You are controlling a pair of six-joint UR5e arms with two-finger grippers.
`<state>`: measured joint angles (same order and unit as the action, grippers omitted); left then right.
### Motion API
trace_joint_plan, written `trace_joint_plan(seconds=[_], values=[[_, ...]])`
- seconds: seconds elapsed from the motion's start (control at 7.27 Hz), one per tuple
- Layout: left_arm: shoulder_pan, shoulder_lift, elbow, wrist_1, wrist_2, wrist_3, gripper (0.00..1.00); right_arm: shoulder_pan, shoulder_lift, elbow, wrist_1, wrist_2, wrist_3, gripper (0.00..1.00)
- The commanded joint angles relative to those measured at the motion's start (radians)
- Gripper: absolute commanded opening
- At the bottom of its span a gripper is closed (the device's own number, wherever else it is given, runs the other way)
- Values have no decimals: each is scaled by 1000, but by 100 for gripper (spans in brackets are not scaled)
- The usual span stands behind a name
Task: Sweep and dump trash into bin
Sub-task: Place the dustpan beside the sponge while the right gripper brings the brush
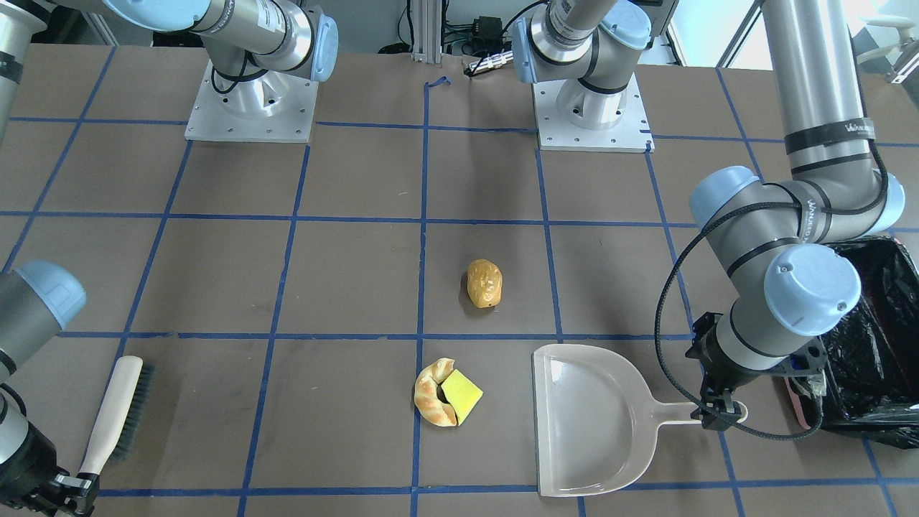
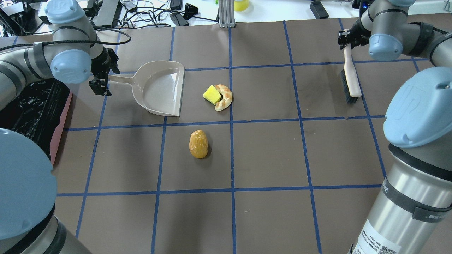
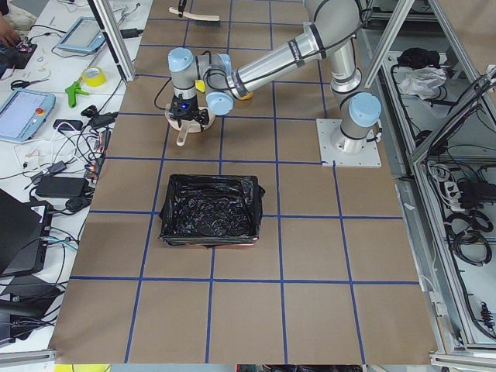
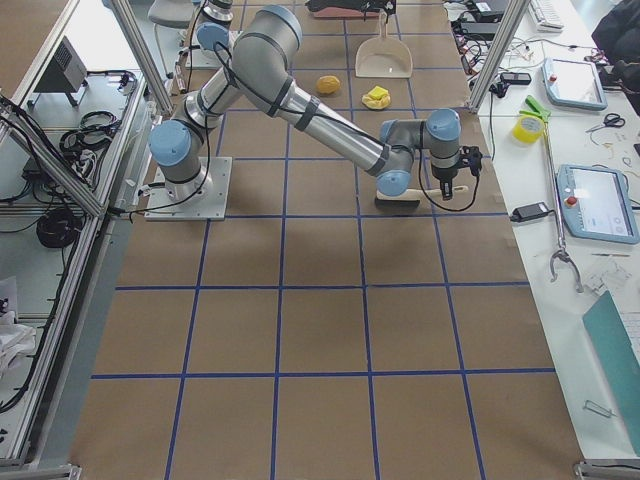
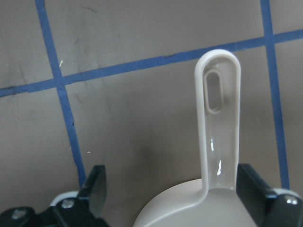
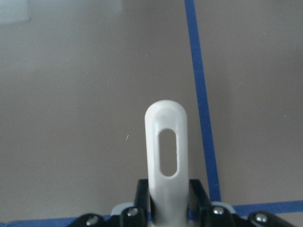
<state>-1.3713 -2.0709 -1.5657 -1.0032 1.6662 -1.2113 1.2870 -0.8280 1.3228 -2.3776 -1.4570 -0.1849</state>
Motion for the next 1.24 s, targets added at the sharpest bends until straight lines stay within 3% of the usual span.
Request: trace_joint_plan(seconds=[0.0, 0.41, 0.55, 0.69, 0.83, 1.1], values=[[-2, -44, 13, 93, -2, -2, 97, 2, -5, 0, 0, 4, 30, 14], [0, -61, 13, 95, 1, 1, 99, 52, -32, -7, -3, -8, 94, 6], [0, -58, 15, 97, 1, 1, 76, 114, -39, -17, -6, -28, 138, 4], [-2, -46, 12, 100, 1, -4, 29, 173, -37, -13, -8, -72, 183, 4], [-2, -41, 4, 100, -2, -7, 0, 245, -45, -8, -6, -127, 273, 4], [-2, -29, 4, 100, -3, 12, 0, 339, -51, -7, -8, -154, 471, 4]])
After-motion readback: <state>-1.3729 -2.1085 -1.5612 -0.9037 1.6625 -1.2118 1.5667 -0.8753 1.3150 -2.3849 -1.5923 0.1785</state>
